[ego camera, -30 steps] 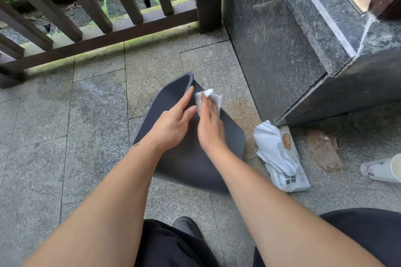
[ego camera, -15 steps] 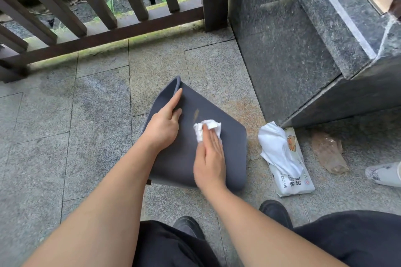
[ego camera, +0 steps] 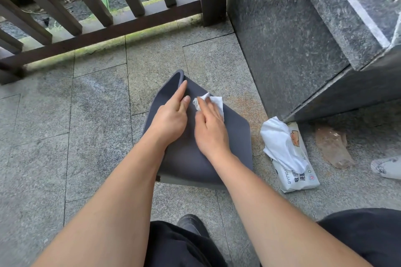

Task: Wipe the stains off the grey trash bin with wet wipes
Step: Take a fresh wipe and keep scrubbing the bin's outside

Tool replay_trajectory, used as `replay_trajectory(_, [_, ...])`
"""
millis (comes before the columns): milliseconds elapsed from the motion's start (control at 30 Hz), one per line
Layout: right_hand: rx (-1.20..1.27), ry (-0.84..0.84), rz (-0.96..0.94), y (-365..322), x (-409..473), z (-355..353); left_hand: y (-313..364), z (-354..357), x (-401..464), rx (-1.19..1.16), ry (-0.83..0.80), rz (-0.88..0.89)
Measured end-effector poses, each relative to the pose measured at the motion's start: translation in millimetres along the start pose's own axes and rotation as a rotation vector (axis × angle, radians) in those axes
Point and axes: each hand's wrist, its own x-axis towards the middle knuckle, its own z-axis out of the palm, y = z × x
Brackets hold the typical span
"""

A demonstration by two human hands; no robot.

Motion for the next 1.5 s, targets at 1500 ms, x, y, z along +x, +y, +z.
replay_trajectory(1500, [-0.010,0.298,0.390,58,-103,16,12,4,-9,-0.027,-0.034,-0.023])
